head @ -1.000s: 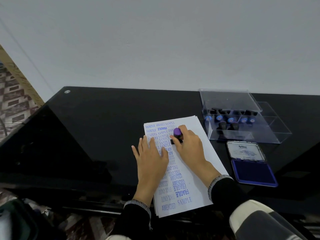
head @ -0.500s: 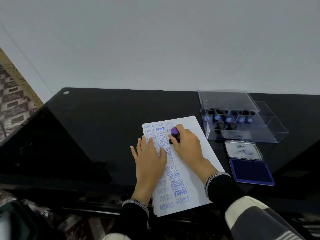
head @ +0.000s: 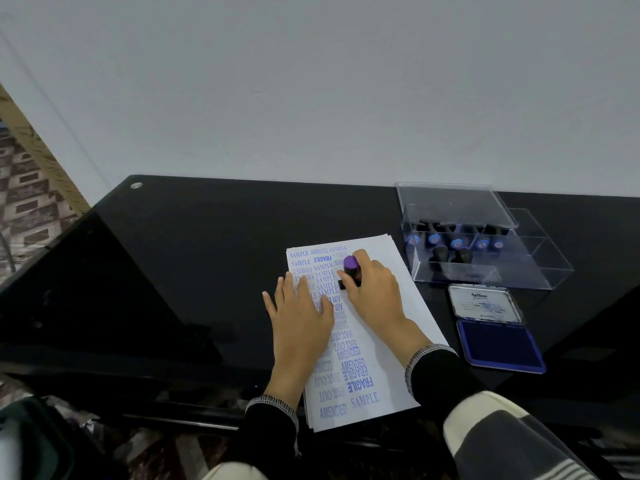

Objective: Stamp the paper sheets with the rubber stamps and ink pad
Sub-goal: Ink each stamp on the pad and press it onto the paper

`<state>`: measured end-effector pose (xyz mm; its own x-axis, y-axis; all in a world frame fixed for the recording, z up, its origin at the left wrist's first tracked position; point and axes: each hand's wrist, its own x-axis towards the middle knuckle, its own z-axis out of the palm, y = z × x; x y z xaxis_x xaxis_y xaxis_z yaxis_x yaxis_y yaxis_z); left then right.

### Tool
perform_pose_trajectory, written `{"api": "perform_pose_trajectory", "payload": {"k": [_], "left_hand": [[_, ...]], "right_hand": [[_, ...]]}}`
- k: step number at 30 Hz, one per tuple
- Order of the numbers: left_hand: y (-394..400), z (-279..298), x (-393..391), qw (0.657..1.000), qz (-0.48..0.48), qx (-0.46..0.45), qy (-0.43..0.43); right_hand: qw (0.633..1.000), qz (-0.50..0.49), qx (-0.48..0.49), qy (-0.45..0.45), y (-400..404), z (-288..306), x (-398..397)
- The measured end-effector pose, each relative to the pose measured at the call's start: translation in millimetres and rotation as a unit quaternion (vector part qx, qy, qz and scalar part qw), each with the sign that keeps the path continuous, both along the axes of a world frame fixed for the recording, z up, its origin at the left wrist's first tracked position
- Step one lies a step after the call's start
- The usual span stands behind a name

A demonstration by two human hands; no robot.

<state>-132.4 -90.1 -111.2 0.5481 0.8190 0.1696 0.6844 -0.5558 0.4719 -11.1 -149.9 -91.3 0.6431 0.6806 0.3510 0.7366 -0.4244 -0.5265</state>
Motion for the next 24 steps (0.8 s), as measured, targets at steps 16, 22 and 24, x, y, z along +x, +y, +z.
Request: {"api": "perform_pose_trajectory", "payload": {"k": [16,22,24], "left_hand": [[-0.6,-1.1,-0.6,1.000,0.000,0.012,0.001],[1.2,-1.8,1.3,1.000,0.000,0.009,0.008],[0.6,-2.2,-0.1,1.000,0.000,0.010,0.007]], "right_hand": [[0.999,-0.009,0.027,-0.013,-0.4,-6.5,-2.4],[1.000,0.016,0.000,-0.011,4.2,-0.5,6.1],[1.000,0.012,0.001,-0.012,2.9,-1.1,4.3]]}}
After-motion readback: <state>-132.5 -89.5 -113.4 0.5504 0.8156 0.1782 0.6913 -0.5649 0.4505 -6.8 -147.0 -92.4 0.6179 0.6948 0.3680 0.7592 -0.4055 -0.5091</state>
